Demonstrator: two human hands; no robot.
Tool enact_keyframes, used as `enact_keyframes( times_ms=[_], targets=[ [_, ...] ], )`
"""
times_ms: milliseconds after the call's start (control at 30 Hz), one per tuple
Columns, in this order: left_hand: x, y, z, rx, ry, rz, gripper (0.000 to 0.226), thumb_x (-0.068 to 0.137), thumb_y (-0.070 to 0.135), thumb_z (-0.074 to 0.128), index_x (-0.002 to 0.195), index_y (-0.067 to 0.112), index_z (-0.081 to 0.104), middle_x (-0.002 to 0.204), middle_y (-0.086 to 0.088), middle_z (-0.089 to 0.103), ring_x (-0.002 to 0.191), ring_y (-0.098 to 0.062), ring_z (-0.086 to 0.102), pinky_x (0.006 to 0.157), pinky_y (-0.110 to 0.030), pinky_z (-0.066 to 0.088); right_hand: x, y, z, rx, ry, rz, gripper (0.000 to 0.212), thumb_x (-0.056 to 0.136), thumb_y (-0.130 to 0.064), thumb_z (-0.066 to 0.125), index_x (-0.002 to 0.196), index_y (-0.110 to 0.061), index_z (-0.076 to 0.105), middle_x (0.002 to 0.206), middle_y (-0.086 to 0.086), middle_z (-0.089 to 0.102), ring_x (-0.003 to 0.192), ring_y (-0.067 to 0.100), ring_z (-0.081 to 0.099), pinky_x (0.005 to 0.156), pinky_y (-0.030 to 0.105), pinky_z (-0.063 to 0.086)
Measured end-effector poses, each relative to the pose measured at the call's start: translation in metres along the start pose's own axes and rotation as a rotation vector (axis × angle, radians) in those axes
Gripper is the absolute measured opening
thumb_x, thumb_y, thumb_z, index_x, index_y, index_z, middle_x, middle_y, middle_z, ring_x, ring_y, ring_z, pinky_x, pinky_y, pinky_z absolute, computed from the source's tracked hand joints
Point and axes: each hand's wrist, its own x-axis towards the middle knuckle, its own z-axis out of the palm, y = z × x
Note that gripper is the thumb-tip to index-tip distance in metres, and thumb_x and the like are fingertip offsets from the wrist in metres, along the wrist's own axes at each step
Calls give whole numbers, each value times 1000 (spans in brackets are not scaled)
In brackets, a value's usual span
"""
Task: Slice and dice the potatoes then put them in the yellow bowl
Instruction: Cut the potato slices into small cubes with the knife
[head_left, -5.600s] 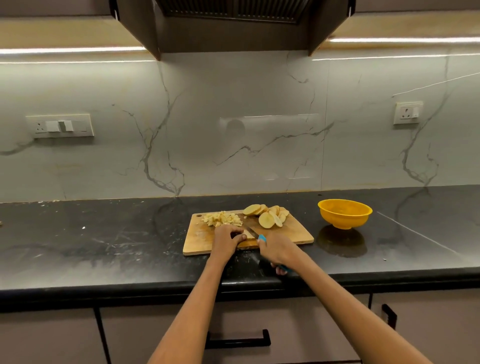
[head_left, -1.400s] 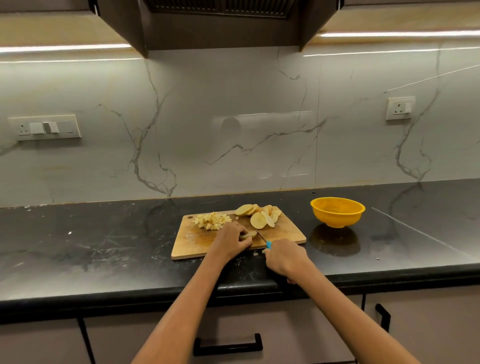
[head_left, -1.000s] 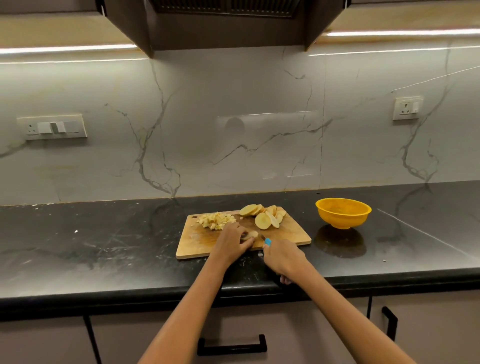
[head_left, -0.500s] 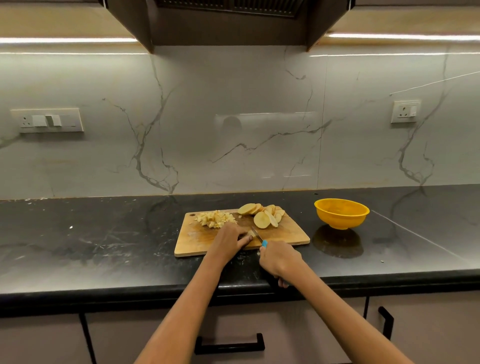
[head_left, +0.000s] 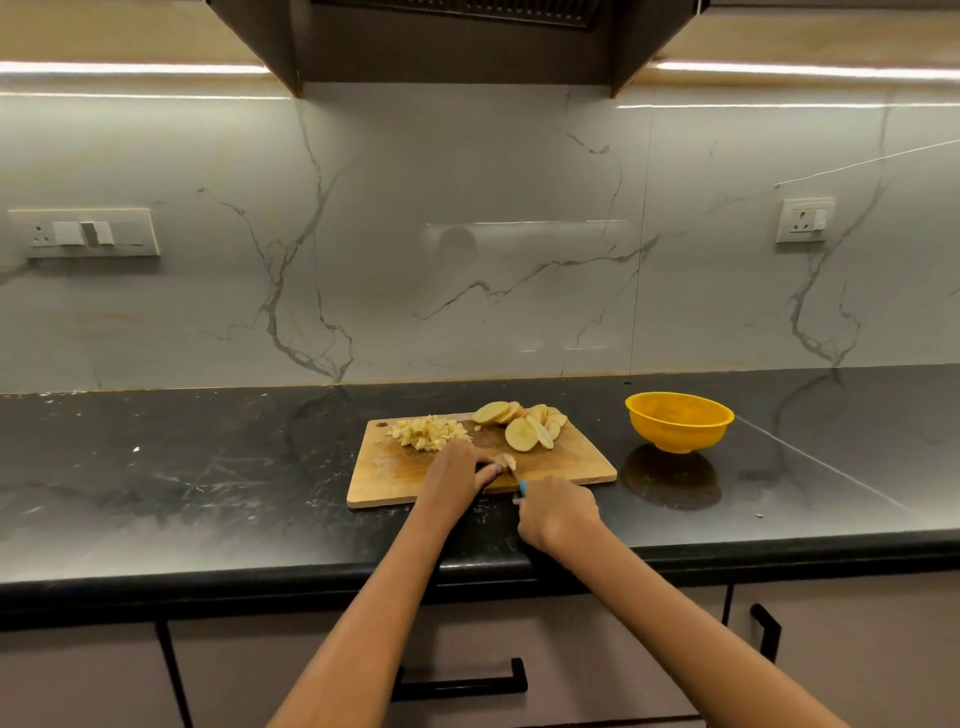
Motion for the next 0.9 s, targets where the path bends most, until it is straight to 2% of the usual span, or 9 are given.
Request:
enact_keyframes(
  times_ms=[100,233,300,367,433,500,667,800,900],
  targets=[
    [-1,-2,2,-2,1,-15,27,91,30,58,104,11,72,93,-3,71,80,-10,58,71,-21,41,-10,4,9,-7,102,23,29,99,-23,43,119,-7,57,119,10,61,108,25,60,82,32,46],
    [-2,-3,3,12,-25,-2,25,92,29,56,78,11,68,76,-3,64,72,-12,52,67,-23,34,-9,7,8,203,131,112,34,100,-30,41,112,-5,59,114,10,64,104,25,61,82,32,46],
    [-2,-4,3,-14,-21,-7,24,91,25,57,71,14,63,71,0,58,68,-10,49,66,-22,33,-4,7,6,302,94,106,36,101,-34,37,94,-6,59,104,12,66,95,26,64,79,33,48],
    [-2,-5,3,-38,-12,-7,22,90,22,58,74,10,66,74,-2,62,69,-10,51,67,-23,36,2,4,6,367,49,87,39,101,-35,34,80,-8,53,79,8,63,71,22,64,65,29,51],
    [-2,-6,4,-44,-6,-9,19,90,21,59,87,7,72,82,-5,67,76,-14,57,72,-26,43,5,1,7,372,20,83,41,101,-36,33,90,-5,58,65,4,58,51,14,57,47,23,40],
    [-2,-5,3,-50,-4,-22,19,90,21,59,94,8,72,87,-6,69,81,-15,60,77,-28,46,5,-1,8,377,1,101,42,101,-37,33,96,-4,58,63,4,59,45,13,56,42,21,36],
    [-1,-6,2,-48,-15,-41,22,90,24,59,101,9,72,93,-6,71,86,-16,62,81,-30,48,3,-1,6,375,-11,104,42,102,-36,33,101,-4,58,67,4,60,50,13,57,43,21,37],
    [0,-4,-1,-51,-30,-60,24,89,24,60,104,9,72,97,-7,71,89,-17,62,80,-28,46,5,-8,3,307,-57,107,35,101,-28,34,103,-2,58,88,11,67,76,24,67,60,25,43],
    [0,-3,-4,-44,-36,-59,23,89,23,60,103,9,72,98,-7,72,88,-17,63,74,-24,42,11,-17,-7,320,-176,149,28,98,-16,34,92,3,55,66,14,61,52,24,60,53,28,48]
  ],
)
